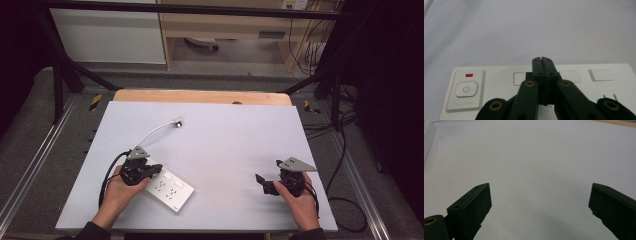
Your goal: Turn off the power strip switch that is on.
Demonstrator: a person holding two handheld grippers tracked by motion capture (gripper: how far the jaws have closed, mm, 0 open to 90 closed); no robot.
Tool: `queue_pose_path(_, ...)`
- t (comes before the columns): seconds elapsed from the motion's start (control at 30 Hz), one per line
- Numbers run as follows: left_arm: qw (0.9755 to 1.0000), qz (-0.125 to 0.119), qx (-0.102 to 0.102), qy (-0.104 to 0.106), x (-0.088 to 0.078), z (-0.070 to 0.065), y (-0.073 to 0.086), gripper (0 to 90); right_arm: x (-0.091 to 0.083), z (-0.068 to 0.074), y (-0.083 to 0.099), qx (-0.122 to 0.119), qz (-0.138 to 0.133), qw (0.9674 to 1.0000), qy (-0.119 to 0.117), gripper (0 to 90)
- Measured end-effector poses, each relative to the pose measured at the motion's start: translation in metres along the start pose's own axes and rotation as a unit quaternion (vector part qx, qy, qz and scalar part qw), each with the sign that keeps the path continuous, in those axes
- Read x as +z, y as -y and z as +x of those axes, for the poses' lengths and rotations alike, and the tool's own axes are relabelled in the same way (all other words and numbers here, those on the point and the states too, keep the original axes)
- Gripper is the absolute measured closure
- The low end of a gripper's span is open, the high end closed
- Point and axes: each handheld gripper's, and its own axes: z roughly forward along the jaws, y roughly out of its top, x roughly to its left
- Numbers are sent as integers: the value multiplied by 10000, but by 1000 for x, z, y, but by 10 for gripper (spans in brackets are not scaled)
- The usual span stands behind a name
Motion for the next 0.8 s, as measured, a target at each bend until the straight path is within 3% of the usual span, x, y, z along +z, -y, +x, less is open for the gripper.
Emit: queue_pose_path(0.8,10000,38,7,10,3,0,0,900,0,0,0,-8,13,10000,12,50)
